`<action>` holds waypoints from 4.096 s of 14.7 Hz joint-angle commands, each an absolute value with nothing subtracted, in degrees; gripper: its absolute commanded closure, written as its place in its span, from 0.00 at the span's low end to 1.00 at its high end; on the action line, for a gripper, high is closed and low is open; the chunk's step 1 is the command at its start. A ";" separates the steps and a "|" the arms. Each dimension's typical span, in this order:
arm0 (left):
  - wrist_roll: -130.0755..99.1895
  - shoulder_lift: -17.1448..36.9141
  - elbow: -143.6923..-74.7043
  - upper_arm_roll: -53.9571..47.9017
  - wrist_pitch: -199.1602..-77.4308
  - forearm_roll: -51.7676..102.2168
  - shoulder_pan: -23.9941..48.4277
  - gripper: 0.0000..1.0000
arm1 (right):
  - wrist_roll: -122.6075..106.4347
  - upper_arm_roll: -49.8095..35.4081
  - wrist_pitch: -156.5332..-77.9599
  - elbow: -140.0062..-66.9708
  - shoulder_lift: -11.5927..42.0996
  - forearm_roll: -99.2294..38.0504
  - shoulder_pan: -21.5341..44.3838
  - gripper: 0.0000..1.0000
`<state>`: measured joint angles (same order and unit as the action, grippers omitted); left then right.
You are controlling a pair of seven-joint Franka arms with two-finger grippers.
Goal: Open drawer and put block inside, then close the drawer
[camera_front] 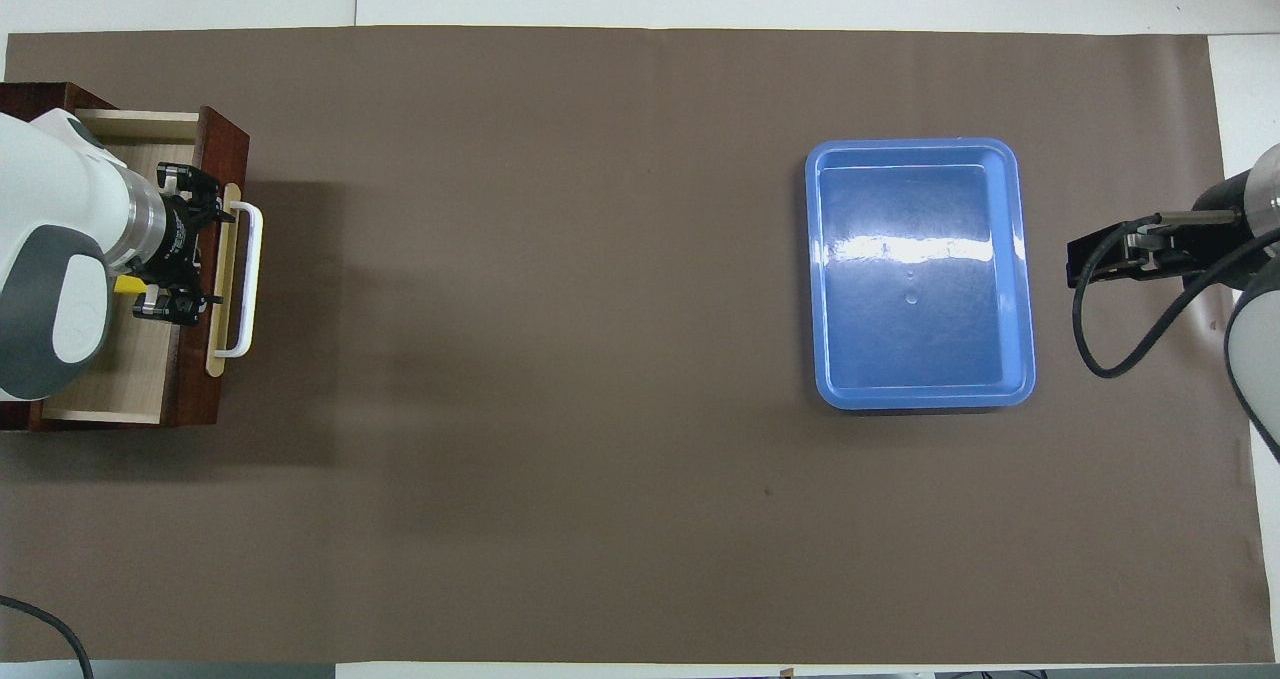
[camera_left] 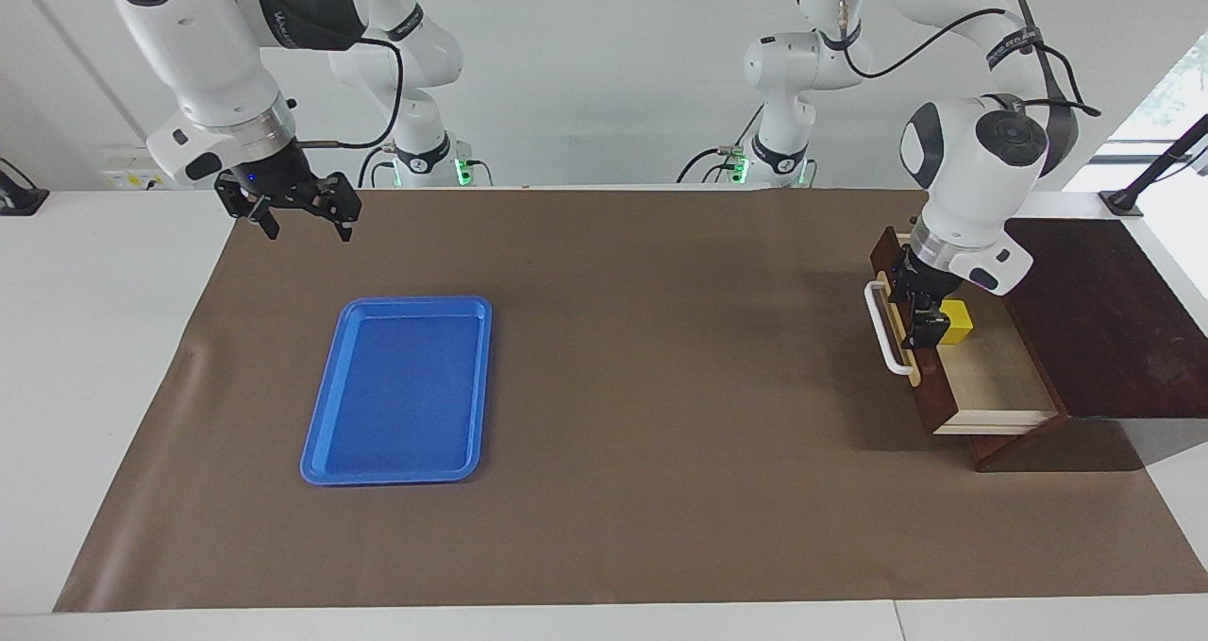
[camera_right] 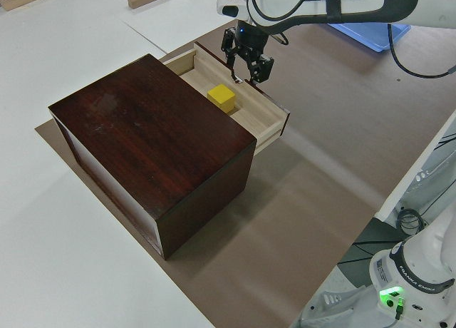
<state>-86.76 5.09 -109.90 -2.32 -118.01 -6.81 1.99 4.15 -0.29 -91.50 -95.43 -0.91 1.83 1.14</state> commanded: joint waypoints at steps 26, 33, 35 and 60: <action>-15.87 -5.01 -100.47 -2.90 -89.05 1.41 -3.87 0.00 | 6.94 -1.05 -90.00 -96.77 -2.46 0.70 0.09 0.00; -2.03 3.33 -86.07 -0.88 -78.94 1.06 -1.32 0.00 | 6.94 -1.05 -90.09 -96.77 -2.46 0.70 0.09 0.00; 2.70 2.20 -88.76 -2.10 -82.94 1.14 -1.14 0.00 | 6.94 -1.05 -90.00 -96.77 -2.46 0.70 0.09 0.00; 2.99 -0.79 -89.73 -0.79 -84.20 -0.09 1.76 0.00 | 6.94 -1.05 -90.00 -96.77 -2.46 0.70 0.09 0.00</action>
<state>3.81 -0.66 -89.64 -1.12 -83.11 0.63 1.11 6.15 -0.72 -90.21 -95.46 -1.12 1.40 0.66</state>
